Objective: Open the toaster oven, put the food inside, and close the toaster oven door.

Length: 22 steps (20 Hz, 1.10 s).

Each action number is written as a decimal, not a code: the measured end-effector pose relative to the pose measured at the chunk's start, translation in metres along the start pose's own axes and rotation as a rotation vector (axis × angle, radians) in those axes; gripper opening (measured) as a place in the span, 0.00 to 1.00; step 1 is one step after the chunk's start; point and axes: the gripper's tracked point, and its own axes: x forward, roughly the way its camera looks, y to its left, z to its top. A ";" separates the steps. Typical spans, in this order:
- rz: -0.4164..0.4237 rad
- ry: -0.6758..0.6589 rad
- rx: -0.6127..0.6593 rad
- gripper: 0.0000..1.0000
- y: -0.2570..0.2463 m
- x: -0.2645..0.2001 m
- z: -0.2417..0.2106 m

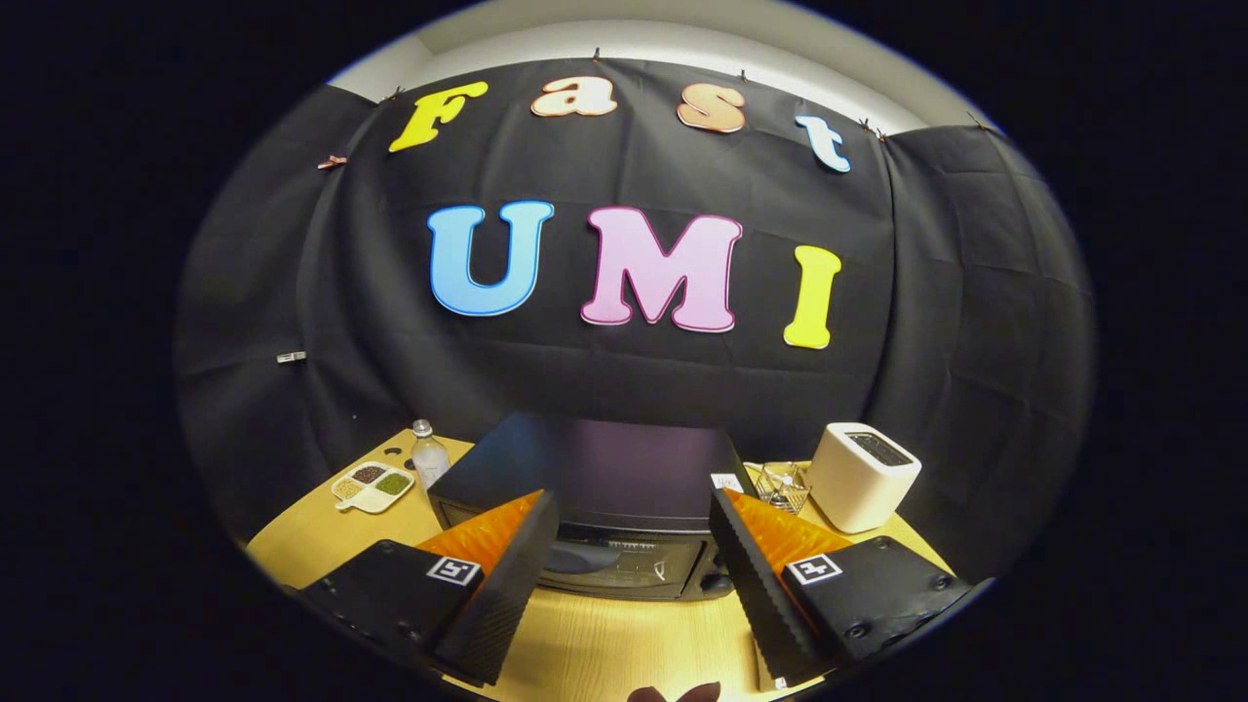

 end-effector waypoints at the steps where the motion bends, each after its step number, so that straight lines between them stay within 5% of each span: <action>1: 0.001 0.019 -0.001 0.98 0.002 0.005 -0.008; 13: 0.031 0.228 0.055 0.98 0.052 0.064 -0.077; 22: 0.010 0.216 0.063 1.00 0.051 0.068 -0.073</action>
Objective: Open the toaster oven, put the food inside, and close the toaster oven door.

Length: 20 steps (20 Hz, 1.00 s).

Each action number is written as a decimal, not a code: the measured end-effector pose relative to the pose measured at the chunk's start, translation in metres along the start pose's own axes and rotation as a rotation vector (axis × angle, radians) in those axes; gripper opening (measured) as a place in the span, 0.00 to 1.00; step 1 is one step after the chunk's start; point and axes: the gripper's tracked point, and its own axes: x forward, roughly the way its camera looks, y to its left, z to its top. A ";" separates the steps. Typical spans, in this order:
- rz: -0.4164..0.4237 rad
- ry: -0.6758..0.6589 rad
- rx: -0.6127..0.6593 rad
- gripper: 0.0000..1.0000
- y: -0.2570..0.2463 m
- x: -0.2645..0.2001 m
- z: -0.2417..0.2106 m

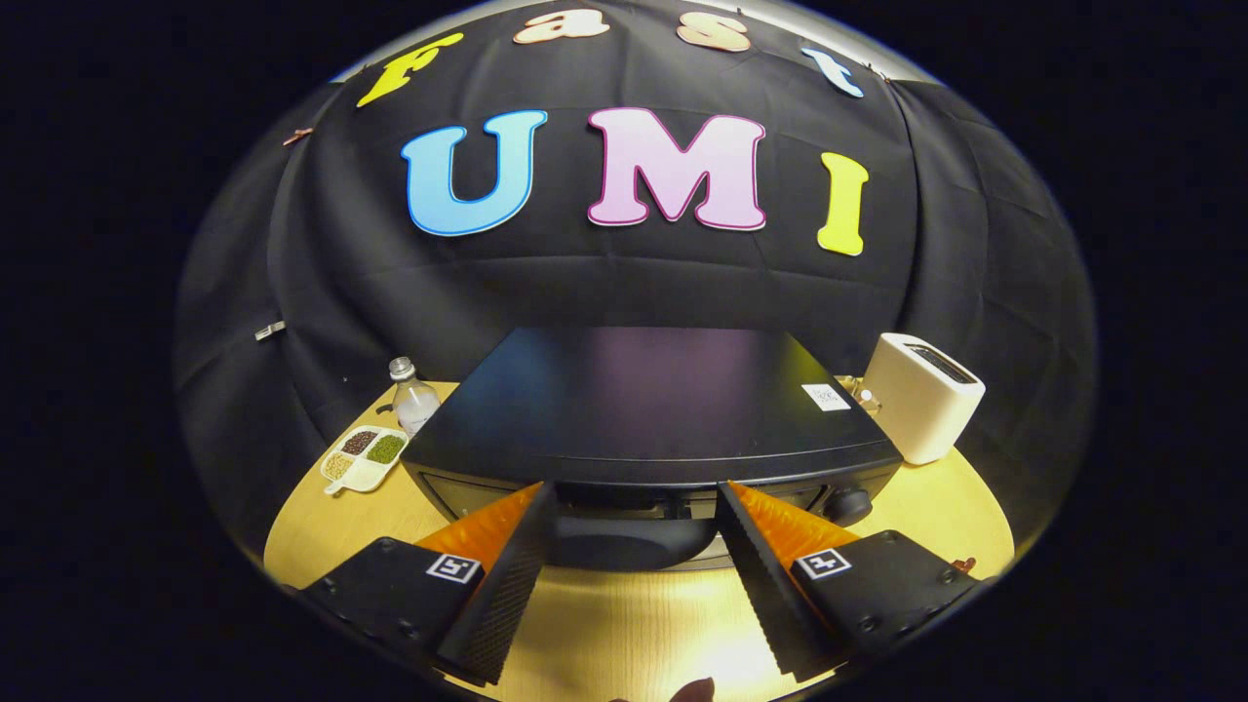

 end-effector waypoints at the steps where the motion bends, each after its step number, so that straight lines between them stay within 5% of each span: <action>1: 0.002 -0.004 0.001 1.00 0.000 -0.001 0.000; 20: 0.016 0.139 -0.066 0.99 0.001 -0.061 -0.103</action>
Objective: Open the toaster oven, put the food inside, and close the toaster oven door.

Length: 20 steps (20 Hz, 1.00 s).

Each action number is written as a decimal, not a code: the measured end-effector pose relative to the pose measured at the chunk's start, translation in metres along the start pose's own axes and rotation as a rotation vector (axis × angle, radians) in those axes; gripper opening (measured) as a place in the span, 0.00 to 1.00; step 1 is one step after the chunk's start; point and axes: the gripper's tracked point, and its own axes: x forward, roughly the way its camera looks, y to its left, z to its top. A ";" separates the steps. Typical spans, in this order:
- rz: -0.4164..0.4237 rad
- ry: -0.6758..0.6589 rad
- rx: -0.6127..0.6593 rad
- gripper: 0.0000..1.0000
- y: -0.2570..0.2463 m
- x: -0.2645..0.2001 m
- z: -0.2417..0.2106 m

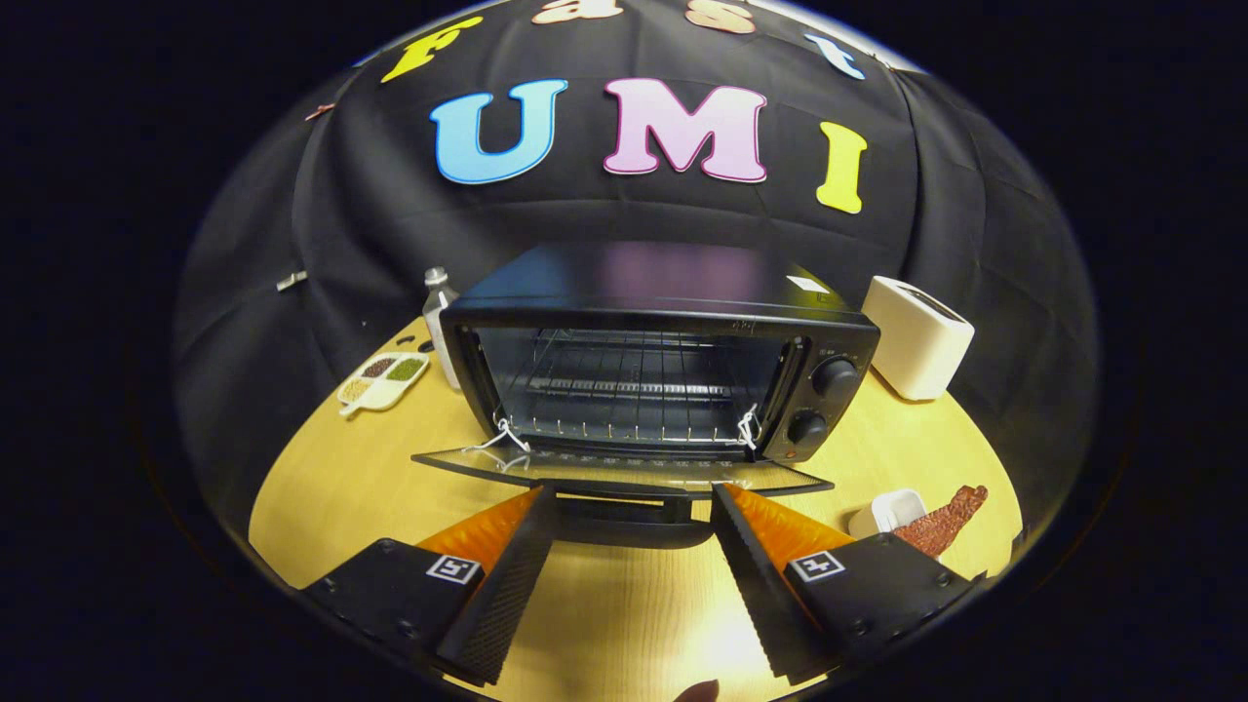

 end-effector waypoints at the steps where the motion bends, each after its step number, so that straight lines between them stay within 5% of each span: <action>1: -0.001 0.015 -0.018 0.99 0.001 0.000 -0.007; 7: 0.071 0.101 -0.067 0.99 0.011 -0.007 -0.053; 20: 0.166 -0.131 0.028 0.98 -0.019 -0.059 0.059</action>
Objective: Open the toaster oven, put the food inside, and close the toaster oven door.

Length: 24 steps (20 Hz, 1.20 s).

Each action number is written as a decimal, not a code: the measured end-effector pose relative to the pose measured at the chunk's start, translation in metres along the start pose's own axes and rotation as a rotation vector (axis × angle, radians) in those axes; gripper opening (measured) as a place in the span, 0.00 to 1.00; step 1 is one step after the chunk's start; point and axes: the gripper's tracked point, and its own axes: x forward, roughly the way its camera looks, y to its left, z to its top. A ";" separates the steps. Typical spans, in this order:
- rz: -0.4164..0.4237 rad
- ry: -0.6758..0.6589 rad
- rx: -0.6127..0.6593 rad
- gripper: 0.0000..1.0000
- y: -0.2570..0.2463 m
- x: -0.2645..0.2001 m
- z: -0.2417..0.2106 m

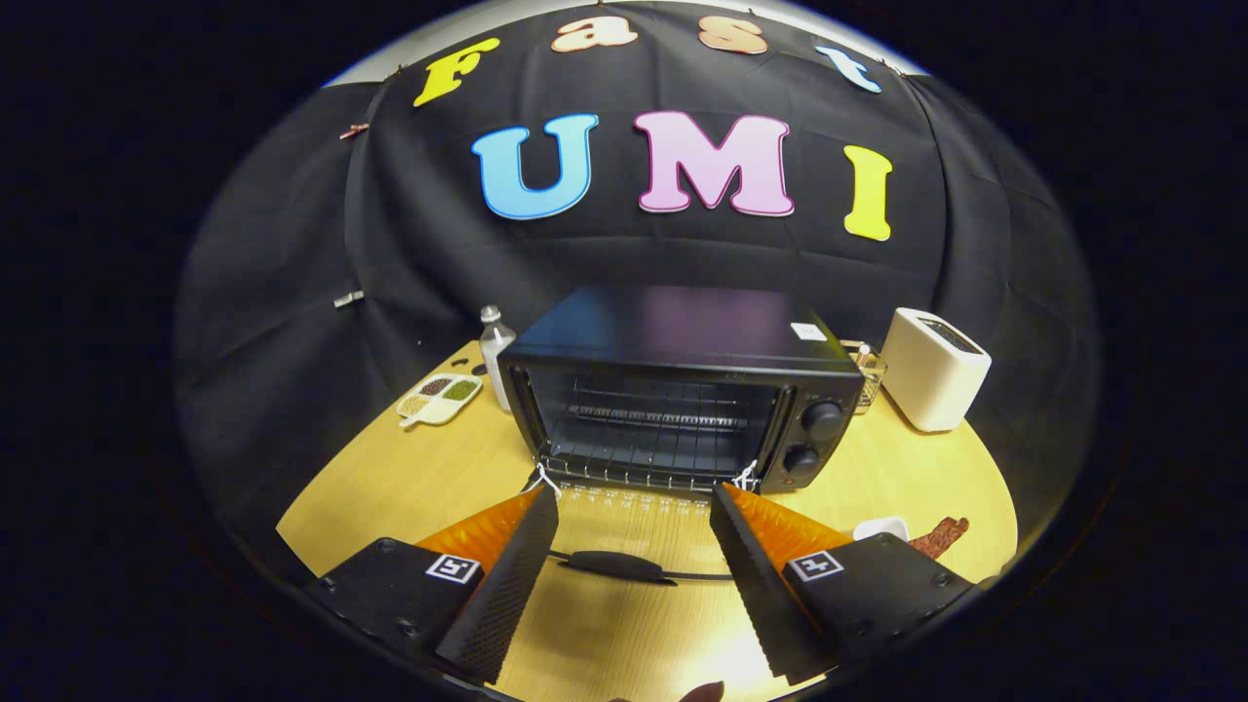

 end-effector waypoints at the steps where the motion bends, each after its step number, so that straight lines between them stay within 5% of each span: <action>1: 0.004 -0.019 -0.006 0.98 -0.007 -0.007 0.009; 6: 0.031 -0.007 -0.061 0.98 -0.061 -0.044 0.030; 12: 0.125 0.255 -0.012 0.98 -0.153 -0.066 -0.006; 17: 0.128 0.506 0.111 0.99 -0.235 -0.047 -0.062; 24: 0.197 0.738 0.188 0.92 -0.277 -0.003 -0.123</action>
